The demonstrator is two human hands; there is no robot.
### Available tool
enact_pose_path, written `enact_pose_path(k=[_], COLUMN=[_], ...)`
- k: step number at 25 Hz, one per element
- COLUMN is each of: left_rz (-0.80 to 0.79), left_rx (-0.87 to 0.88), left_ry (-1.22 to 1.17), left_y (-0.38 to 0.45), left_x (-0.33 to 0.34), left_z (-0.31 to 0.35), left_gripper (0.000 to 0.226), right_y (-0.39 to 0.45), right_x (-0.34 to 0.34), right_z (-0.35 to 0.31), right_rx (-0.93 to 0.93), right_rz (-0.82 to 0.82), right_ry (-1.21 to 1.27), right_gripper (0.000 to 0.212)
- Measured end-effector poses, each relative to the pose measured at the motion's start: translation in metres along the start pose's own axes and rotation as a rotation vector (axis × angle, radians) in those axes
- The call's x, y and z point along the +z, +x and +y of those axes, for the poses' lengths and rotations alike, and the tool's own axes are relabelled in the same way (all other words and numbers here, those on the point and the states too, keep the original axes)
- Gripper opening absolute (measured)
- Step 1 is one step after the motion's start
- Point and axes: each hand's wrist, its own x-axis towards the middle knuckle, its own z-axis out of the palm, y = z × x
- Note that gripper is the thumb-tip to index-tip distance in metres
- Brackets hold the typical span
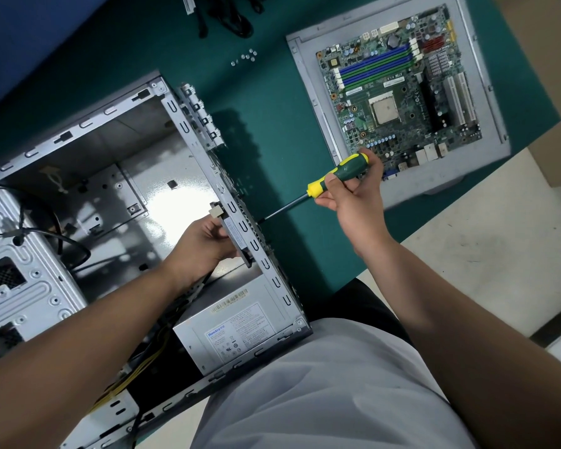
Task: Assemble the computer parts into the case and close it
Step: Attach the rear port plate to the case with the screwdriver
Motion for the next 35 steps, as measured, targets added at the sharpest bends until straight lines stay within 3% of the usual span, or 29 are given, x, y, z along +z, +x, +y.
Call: enact_pose_path(k=[18, 23, 28, 30, 34, 35], left_rz=[-0.003, 0.001, 0.01, 0.014, 0.02, 0.029], left_rx=[0.034, 0.036, 0.038, 0.033, -0.006, -0.019], left_ry=[-0.055, -0.045, -0.048, -0.042, -0.047, -0.054], left_y=[-0.002, -0.002, 0.0, 0.0, 0.0, 0.001], left_x=[0.004, 0.003, 0.002, 0.002, 0.001, 0.001], left_z=[0.001, 0.001, 0.0, -0.001, -0.004, -0.004], left_gripper=[0.007, 0.006, 0.004, 0.005, 0.007, 0.008], right_y=[0.001, 0.006, 0.031, 0.036, 0.041, 0.042], right_x=[-0.002, -0.009, -0.024, -0.025, -0.021, -0.02], right_z=[0.004, -0.007, -0.034, -0.042, -0.051, -0.054], right_rx=[0.031, 0.073, 0.114, 0.138, -0.041, -0.022], right_rz=[0.007, -0.037, 0.013, 0.005, -0.077, -0.127], right_ry=[0.053, 0.026, 0.001, -0.117, -0.805, -0.803], right_gripper=[0.062, 0.047, 0.006, 0.01, 0.047, 0.045])
